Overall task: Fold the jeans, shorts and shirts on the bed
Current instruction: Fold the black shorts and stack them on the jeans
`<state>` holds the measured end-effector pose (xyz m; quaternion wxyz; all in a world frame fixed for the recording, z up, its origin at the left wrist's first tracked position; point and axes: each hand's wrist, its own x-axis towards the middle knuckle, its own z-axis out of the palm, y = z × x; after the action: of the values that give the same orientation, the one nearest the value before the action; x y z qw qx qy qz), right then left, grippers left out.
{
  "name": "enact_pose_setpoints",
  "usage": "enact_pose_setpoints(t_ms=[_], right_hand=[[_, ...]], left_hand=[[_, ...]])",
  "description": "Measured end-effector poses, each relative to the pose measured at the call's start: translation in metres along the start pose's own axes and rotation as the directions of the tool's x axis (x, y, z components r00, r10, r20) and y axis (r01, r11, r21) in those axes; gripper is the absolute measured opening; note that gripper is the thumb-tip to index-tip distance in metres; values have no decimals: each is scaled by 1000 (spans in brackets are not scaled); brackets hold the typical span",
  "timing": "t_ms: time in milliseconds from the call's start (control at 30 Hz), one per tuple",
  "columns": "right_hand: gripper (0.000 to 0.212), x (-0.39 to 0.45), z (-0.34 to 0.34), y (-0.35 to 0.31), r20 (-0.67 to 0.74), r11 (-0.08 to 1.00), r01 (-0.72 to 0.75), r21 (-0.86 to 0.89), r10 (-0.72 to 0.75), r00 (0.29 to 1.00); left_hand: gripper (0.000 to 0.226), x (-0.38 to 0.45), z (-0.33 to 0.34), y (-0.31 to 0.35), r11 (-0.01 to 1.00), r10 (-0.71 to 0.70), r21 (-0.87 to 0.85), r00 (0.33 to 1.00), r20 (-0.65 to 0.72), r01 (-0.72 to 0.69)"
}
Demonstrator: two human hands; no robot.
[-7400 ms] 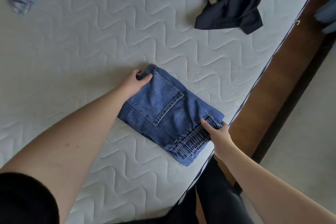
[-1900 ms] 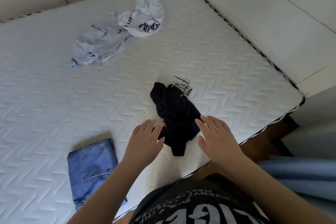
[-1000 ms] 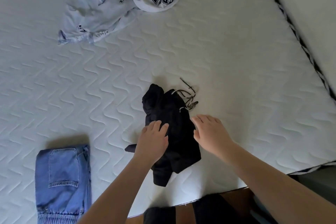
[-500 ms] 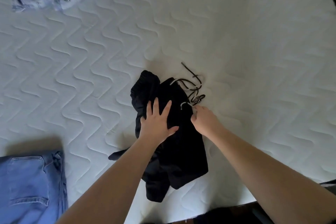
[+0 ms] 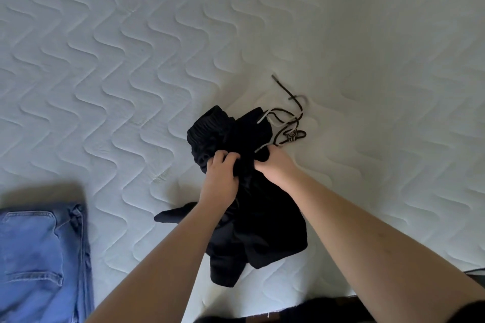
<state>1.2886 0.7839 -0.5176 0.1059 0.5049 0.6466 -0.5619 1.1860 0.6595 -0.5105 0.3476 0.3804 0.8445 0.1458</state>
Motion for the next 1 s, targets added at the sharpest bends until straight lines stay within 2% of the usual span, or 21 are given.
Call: enact_pose_setpoints(t_ms=[133, 200, 300, 400, 467, 533, 600, 667, 733, 767, 833, 900, 1000], right_hand=[[18, -17, -6, 3, 54, 999, 2, 47, -4, 999], [18, -29, -13, 7, 27, 991, -12, 136, 9, 1000], [15, -53, -23, 12, -14, 962, -41, 270, 47, 999], [27, -80, -28, 15, 10, 919, -68, 389, 70, 997], [33, -98, -31, 16, 66, 861, -109, 496, 88, 994], [37, -118, -35, 16, 131, 774, -154, 614, 93, 987], [41, -140, -39, 10, 186, 669, -192, 718, 81, 979], [45, -161, -43, 1, 230, 595, -220, 773, 61, 971], [48, -184, -45, -9, 262, 586, -239, 775, 46, 964], [49, -196, -46, -14, 278, 598, -242, 764, 33, 960], [48, -219, -48, -24, 306, 638, -234, 734, -2, 952], [43, -242, -53, -35, 325, 696, -201, 689, -48, 945], [43, -269, -68, -49, 323, 757, -107, 644, -142, 936]], left_hand=[[44, -24, -18, -11, 974, -40, -226, 995, -97, 17], [46, -38, -27, -17, 949, -126, -306, 982, -143, 77], [48, -62, -36, -22, 867, -260, -464, 959, -111, 181], [79, -84, -43, -18, 701, -321, -652, 944, 72, 288], [92, -97, -50, -13, 544, -260, -744, 921, 290, 387], [89, -113, -59, -7, 369, -105, -802, 879, 466, 470], [79, -125, -65, 1, 281, 22, -809, 839, 544, 517], [83, -133, -68, 12, 307, 21, -766, 801, 598, 564], [86, -136, -71, 29, 366, -111, -700, 775, 622, 613], [83, -138, -73, 38, 330, -189, -680, 752, 631, 654], [76, -141, -80, 56, 223, -221, -671, 707, 671, 707], [67, -148, -87, 71, 223, -230, -701, 735, 637, 677], [39, -158, -100, 86, 286, -329, -798, 836, 439, 531]])
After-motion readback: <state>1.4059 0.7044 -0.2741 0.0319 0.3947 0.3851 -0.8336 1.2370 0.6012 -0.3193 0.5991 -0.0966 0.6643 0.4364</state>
